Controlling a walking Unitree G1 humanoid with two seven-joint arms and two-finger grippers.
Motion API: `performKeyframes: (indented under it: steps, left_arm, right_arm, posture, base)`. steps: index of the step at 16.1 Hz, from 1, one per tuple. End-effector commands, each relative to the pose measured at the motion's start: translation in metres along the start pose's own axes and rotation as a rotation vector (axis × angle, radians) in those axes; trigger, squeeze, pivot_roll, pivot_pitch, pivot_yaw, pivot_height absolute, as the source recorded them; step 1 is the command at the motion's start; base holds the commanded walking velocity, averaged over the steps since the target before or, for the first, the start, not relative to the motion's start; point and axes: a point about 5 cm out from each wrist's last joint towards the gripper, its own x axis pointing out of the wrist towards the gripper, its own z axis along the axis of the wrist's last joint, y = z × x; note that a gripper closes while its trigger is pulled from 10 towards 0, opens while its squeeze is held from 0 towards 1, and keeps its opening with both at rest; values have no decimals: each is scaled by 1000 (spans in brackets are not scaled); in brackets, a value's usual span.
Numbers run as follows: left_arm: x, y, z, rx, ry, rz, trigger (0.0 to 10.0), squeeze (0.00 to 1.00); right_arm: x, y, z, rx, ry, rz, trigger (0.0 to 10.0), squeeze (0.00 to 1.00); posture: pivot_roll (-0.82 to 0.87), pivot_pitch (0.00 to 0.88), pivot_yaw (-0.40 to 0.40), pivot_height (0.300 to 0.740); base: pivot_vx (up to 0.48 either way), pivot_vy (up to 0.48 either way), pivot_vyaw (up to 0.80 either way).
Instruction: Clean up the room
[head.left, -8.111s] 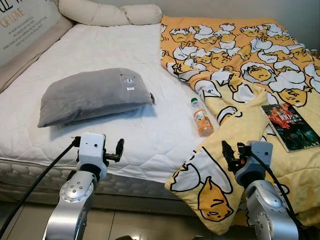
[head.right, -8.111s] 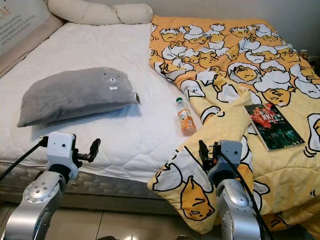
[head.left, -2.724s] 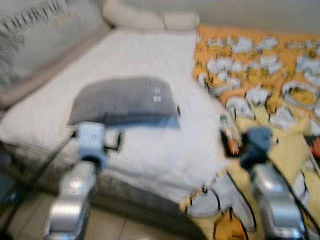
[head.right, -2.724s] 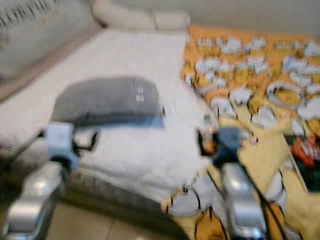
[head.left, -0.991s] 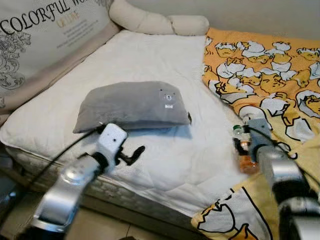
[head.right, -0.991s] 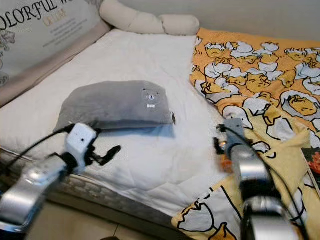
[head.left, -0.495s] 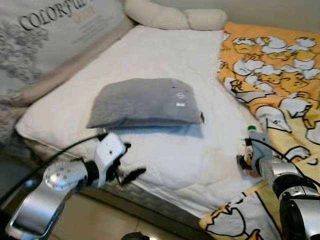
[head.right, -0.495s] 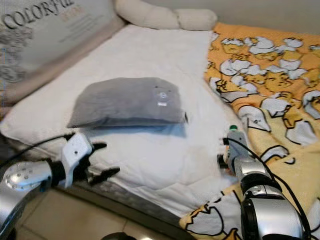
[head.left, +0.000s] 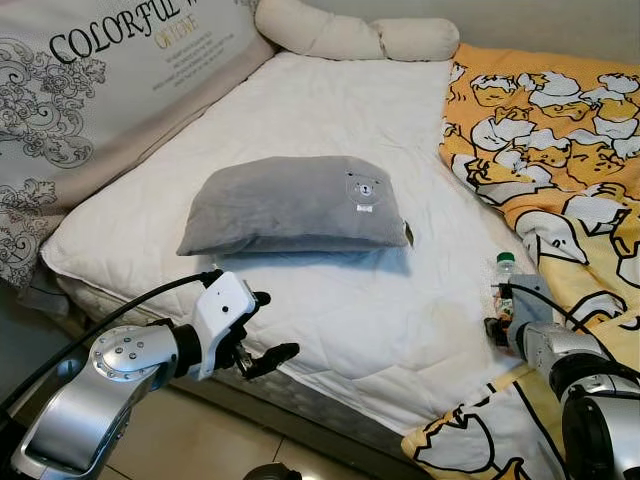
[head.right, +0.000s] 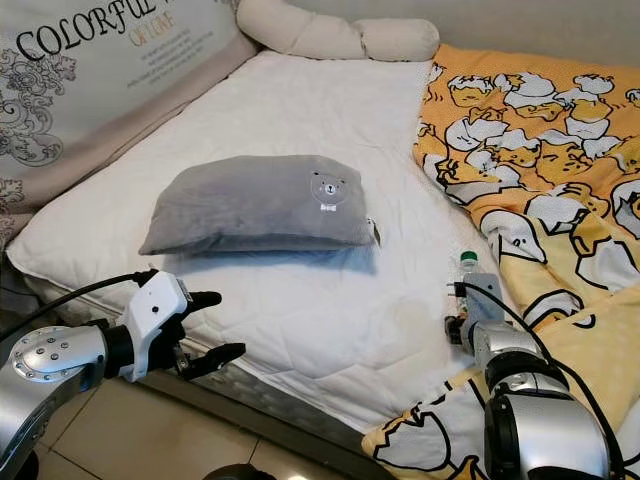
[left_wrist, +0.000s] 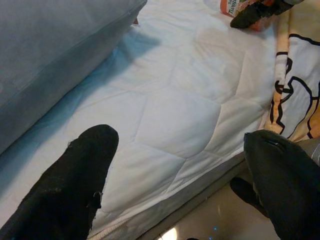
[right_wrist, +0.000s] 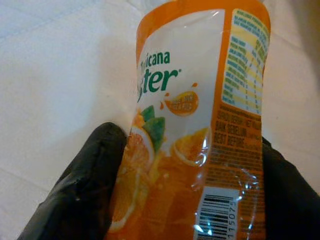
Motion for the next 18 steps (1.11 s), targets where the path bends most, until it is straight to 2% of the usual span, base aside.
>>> performKeyframes:
  steps: [1, 5, 6, 7, 10, 11, 12, 13, 14, 16, 17, 18]
  left_arm:
    - [-1, -2, 3, 8, -6, -3, 10000, 0]
    - [1, -1, 1, -6, -18, 10, 10000, 0]
    - [0, -1, 0, -29, -37, 40, 10000, 0]
    - [0, -1, -1, -35, -42, 46, 10000, 0]
    - [-1, 3, -6, -72, -41, 171, 10000, 0]
    - [1, 6, -9, -90, -24, 249, 10000, 0]
    - [2, 8, -9, -105, -22, 290, 10000, 0]
    - [2, 14, -5, -175, -78, 442, 10000, 0]
    - [1, 18, -1, -230, -135, 563, 10000, 0]
    - [2, 19, 2, -236, -153, 626, 10000, 0]
    - [2, 21, 5, -247, -170, 693, 10000, 0]
    - [1, 23, 6, -233, -174, 719, 10000, 0]
  right_arm:
    - [-1, -2, 8, 2, -21, -6, 0, 0]
    - [-1, -2, 12, 22, -40, -7, 0, 0]
    - [-3, -2, 20, 84, -79, -7, 0, 0]
    - [-3, -2, 21, 96, -87, -7, 0, 0]
    - [-6, -4, 31, 149, -170, 24, 0, 0]
    - [-9, -4, 38, 180, -243, 49, 3490, 0]
    - [-12, -4, 43, 195, -297, 63, 3490, 0]
    - [-24, 3, 52, 286, -418, 155, 10000, 0]
    - [-42, 13, 59, 294, -542, 238, 10000, 0]
    - [-59, 26, 62, 295, -630, 304, 10000, 0]
    - [-84, 49, 64, 266, -736, 410, 10000, 0]
    - [-94, 60, 62, 252, -767, 454, 10000, 0]
  posture:
    - [29, 0, 73, 740]
    - [23, 0, 63, 740]
    - [18, 0, 61, 740]
    - [18, 0, 61, 740]
    - [5, 0, 63, 740]
    - [4, 0, 60, 740]
    - [4, 0, 60, 740]
    - [-7, 0, 58, 740]
    - [-16, 0, 59, 740]
    - [-18, 0, 60, 740]
    - [-16, 0, 54, 740]
    - [-15, 0, 50, 740]
  base:
    - [0, 0, 0]
    - [0, 0, 0]
    - [0, 0, 0]
    - [0, 0, 0]
    - [0, 0, 0]
    - [0, 0, 0]
    - [0, 0, 0]
    - [0, 0, 0]
    - [0, 0, 0]
    - [0, 0, 0]
    - [0, 0, 800]
    - [0, 0, 800]
